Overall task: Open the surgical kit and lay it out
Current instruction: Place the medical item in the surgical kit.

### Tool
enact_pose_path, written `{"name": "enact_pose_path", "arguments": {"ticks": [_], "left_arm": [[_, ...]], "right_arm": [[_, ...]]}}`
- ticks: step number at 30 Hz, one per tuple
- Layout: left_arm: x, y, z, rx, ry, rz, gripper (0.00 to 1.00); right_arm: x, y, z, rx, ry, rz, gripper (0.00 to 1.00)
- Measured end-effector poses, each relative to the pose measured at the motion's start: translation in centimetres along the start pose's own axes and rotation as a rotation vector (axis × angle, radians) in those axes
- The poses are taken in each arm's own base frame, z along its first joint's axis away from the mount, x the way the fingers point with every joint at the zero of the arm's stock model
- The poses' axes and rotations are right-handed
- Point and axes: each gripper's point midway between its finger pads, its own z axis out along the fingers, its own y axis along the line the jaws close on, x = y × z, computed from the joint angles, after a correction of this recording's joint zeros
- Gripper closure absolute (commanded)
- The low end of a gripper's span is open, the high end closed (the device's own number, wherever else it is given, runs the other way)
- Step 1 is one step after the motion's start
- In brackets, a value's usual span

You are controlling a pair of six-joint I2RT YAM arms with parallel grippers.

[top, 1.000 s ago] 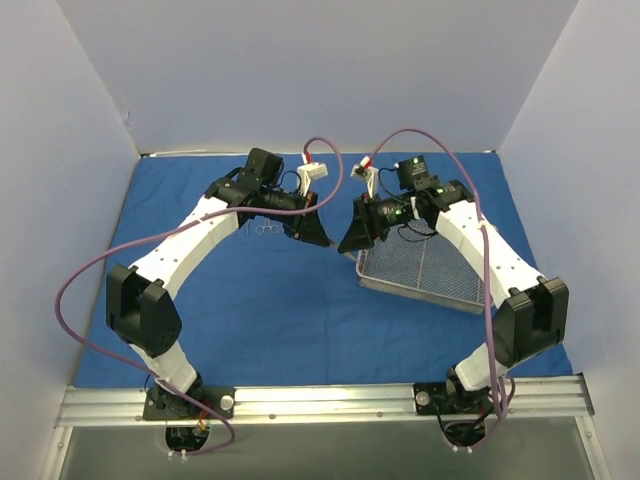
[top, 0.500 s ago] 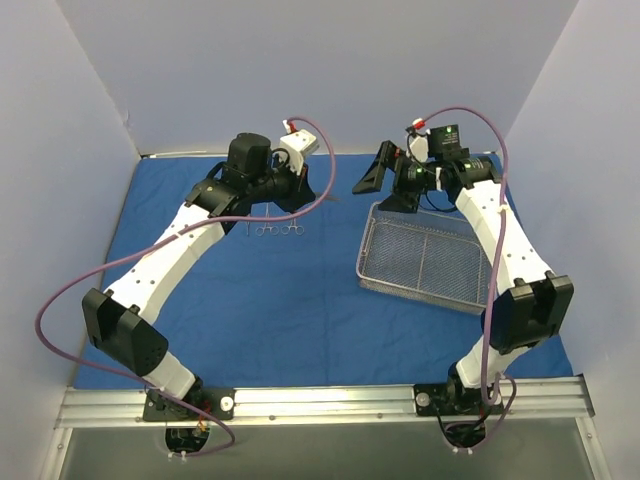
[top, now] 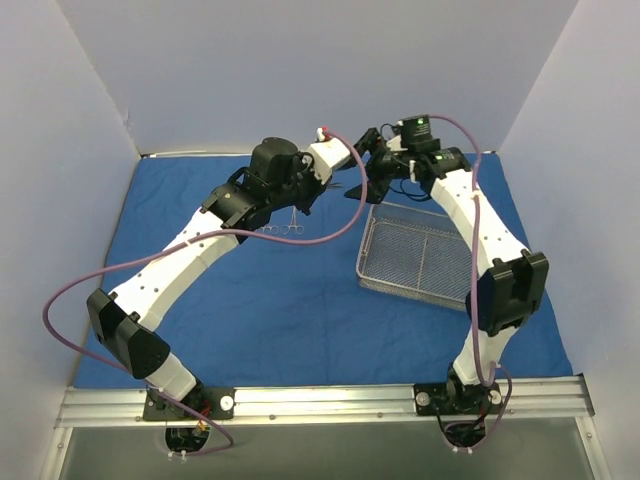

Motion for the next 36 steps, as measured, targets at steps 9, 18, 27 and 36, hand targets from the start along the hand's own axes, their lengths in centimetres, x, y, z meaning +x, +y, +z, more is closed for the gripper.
{"name": "enact_pose_path", "arguments": {"ticks": [9,18,27,36], "left_arm": [[0.3,1.0,0.5,-0.063,0.031,0.081,0.98],[0.4,0.0,0.6,-0.047,0.04,0.106,0.98],[1.9,-0.9,1.0,-0.023,0.078,0.108,0.56],[3.9,-2.9,0.4,0.077,0.106,0.029,0.31]], "right_arm": [[1.6,0.4,2.0,0.033,0.059,0.067,0.53],[1.4,-0.7,3.0,0.038,0.058,0.148,0.71],[1.0,-0.7,3.5,0.016,0.04,0.254,1.0],[0.1,-0.9,1.9,0.097,-0.046,0.124,1.0]]}}
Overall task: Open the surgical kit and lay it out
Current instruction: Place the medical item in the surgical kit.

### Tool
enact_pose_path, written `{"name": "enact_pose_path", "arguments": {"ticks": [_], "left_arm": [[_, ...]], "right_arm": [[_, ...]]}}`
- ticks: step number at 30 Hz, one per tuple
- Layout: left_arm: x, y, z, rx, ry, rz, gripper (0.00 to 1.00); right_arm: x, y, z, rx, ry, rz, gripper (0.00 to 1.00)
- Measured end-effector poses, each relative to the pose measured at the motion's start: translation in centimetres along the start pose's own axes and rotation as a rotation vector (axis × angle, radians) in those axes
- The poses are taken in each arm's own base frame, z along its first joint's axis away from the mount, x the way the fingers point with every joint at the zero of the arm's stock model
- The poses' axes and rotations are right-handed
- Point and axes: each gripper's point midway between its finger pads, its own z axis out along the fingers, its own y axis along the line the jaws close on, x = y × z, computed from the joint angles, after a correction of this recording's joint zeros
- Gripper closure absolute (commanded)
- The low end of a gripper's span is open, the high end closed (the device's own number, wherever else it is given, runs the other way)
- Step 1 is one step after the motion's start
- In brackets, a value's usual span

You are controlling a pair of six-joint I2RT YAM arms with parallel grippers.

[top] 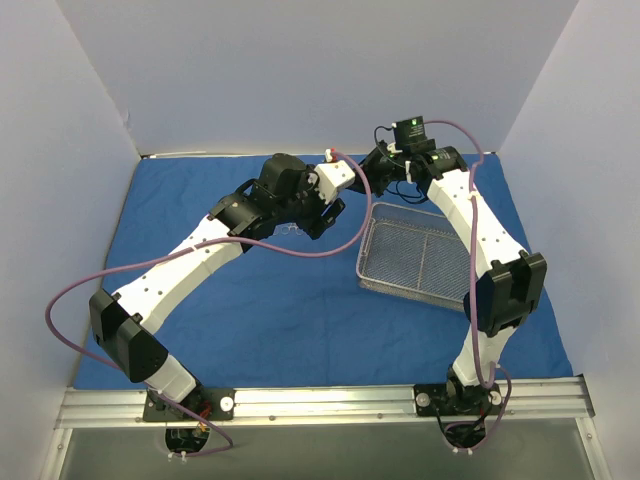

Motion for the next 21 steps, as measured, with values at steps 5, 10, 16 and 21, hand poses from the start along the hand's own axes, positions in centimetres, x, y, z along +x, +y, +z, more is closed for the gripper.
{"name": "enact_pose_path", "arguments": {"ticks": [5,10,16,21], "left_arm": [[-0.4,0.7,-0.5,-0.011,-0.002,-0.058,0.38],[-3.7,1.5,-0.9,-0.029,-0.067,-0.091,0.39],[-6.1,1.2,-0.6,-0.026,-0.111,-0.093,0.39],[-6.2,-0.6,0.4,0.012,-0.097,-0.083,0.38]], "right_arm": [[-1.1,1.2,-2.4,0.054,-0.107,-0.087,1.0],[-1.3,1.0,-4.0,0.128,-0.177,-0.125,1.0],[-0.5,-1.5,-3.3,0.268,-0.183,-0.13,1.0],[-0.3,-2.7,-2.4,0.328,-0.184,-0.131,1.0]]}}
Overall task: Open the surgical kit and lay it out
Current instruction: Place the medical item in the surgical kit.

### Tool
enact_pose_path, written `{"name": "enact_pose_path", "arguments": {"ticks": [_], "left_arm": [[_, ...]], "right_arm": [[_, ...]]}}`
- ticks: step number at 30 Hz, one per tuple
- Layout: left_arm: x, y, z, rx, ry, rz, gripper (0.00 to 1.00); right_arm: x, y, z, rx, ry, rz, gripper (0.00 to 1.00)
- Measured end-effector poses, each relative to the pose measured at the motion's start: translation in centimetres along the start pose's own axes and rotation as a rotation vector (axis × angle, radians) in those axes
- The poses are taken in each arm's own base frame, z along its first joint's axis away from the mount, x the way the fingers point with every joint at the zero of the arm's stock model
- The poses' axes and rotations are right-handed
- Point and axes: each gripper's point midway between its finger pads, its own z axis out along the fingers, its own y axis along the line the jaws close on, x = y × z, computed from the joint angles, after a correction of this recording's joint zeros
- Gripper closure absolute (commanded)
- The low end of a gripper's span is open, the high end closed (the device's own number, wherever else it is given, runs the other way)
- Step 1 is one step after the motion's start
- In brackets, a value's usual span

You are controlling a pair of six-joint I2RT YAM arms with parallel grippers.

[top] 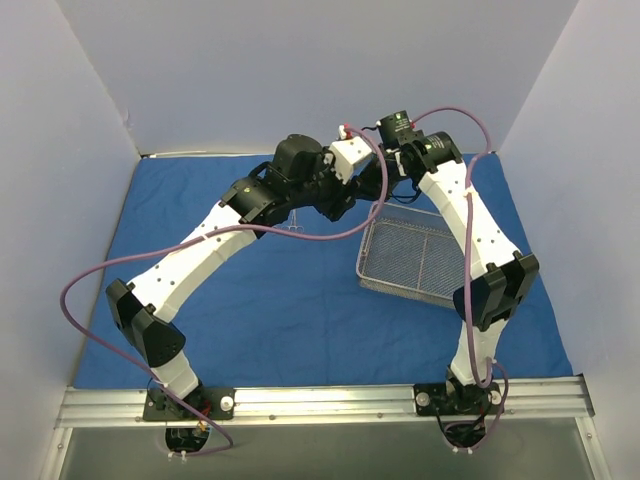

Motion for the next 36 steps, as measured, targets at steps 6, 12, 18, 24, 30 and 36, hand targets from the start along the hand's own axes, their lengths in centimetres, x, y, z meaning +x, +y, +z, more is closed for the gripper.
{"name": "enact_pose_path", "arguments": {"ticks": [6,12,18,24,30,36], "left_arm": [[1.0,-1.7,1.0,0.034,0.036,0.018,0.37],[1.7,-1.4,1.3,0.012,0.057,0.038,0.47],[2.7,-0.7,1.9,-0.027,0.092,0.051,0.53],[4.1,-0.7,3.2,-0.032,0.141,0.063,0.53],[4.9,-0.5,3.6,-0.045,0.172,0.065,0.8],[5.0,0.4,3.4,-0.103,0.183,0.061,0.98]], "right_arm": [[0.0,0.0,-0.2,0.008,-0.009,-0.003,1.0],[0.0,-0.1,-0.2,0.015,-0.012,-0.001,1.0],[0.2,0.0,-0.2,0.014,-0.01,-0.005,1.0],[0.1,-0.1,-0.2,0.019,-0.018,-0.006,1.0],[-0.1,0.2,-0.5,0.008,-0.027,-0.007,1.0],[-0.3,0.0,-0.5,0.02,-0.036,0.013,0.85]]}}
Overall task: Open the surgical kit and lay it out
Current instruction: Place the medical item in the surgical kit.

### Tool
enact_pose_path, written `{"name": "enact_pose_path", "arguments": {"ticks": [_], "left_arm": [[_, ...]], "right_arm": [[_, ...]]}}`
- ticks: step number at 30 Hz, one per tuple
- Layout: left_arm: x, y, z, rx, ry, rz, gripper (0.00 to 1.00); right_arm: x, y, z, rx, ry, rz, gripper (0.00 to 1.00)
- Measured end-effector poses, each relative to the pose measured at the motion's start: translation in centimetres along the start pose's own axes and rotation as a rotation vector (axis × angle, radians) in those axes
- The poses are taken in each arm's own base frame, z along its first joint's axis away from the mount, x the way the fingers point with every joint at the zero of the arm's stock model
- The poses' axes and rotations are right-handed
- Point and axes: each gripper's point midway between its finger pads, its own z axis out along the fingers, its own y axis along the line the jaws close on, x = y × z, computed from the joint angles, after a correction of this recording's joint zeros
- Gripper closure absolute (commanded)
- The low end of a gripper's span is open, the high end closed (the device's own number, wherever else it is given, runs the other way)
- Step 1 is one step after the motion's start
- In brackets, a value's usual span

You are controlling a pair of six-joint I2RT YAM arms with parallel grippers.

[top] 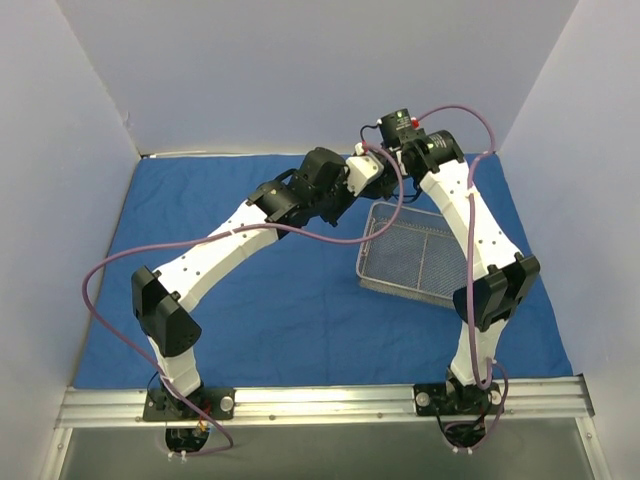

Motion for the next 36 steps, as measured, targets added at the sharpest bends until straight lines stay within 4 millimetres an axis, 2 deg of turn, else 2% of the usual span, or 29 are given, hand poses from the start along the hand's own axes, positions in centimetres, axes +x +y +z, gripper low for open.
{"name": "enact_pose_path", "arguments": {"ticks": [3,5,6,7,11,12,13,15,17,20,22,26,29,30,32,33,36], "left_arm": [[0.0,0.2,0.0,-0.009,-0.002,-0.005,0.98],[0.1,0.6,0.1,-0.012,-0.001,-0.021,0.98],[0.3,0.9,0.2,-0.015,-0.003,-0.032,0.98],[0.7,1.3,0.3,-0.02,0.001,-0.046,0.98],[3.7,4.0,0.1,-0.048,0.04,-0.134,0.98],[4.7,5.1,-0.1,-0.063,0.056,-0.162,0.98],[5.7,6.1,-0.3,-0.076,0.067,-0.192,0.98],[7.5,8.1,-0.8,-0.098,0.084,-0.253,0.98],[8.7,9.3,-1.5,-0.101,0.09,-0.303,0.98],[8.6,9.4,-2.0,-0.048,0.052,-0.359,0.98],[7.7,8.7,-2.2,0.011,0.015,-0.389,0.98],[4.9,6.4,-2.6,0.172,-0.078,-0.44,0.98],[2.7,4.4,-3.2,0.308,-0.145,-0.486,0.98],[1.9,3.9,-3.5,0.351,-0.172,-0.499,0.98],[0.3,2.9,-4.1,0.439,-0.224,-0.533,0.98],[-0.5,2.5,-4.4,0.481,-0.248,-0.55,0.98],[-2.5,1.4,-5.1,0.612,-0.302,-0.615,0.98]], "right_arm": [[-0.1,-0.3,0.0,0.007,0.003,0.001,0.57],[-0.4,-0.5,-0.1,0.007,0.005,-0.004,0.52],[-0.6,-0.5,0.0,0.003,0.004,0.001,0.44],[-1.0,-0.8,0.0,-0.002,0.005,0.011,0.42],[-3.5,-3.6,0.1,0.027,-0.017,0.054,0.25],[-4.4,-4.3,0.0,0.03,-0.026,0.061,0.16],[-5.2,-5.0,-0.2,0.03,-0.036,0.069,0.01],[-6.7,-5.8,-0.7,0.006,-0.055,0.059,0.0],[-7.6,-5.6,-1.1,-0.055,-0.063,0.038,0.0],[-6.7,-3.3,-1.7,-0.194,-0.029,-0.045,0.0],[-5.9,-1.8,-2.0,-0.278,-0.017,-0.115,0.0],[-4.1,-0.1,-3.2,-0.412,-0.002,-0.241,0.0],[-3.7,1.5,-5.2,-0.539,-0.037,-0.334,0.1],[-3.4,1.9,-5.9,-0.581,-0.046,-0.357,0.19],[-2.8,2.4,-7.1,-0.665,-0.069,-0.397,0.28],[-2.3,2.5,-7.6,-0.7,-0.072,-0.411,0.36],[-1.5,2.9,-8.6,-0.786,-0.081,-0.448,0.37]]}}
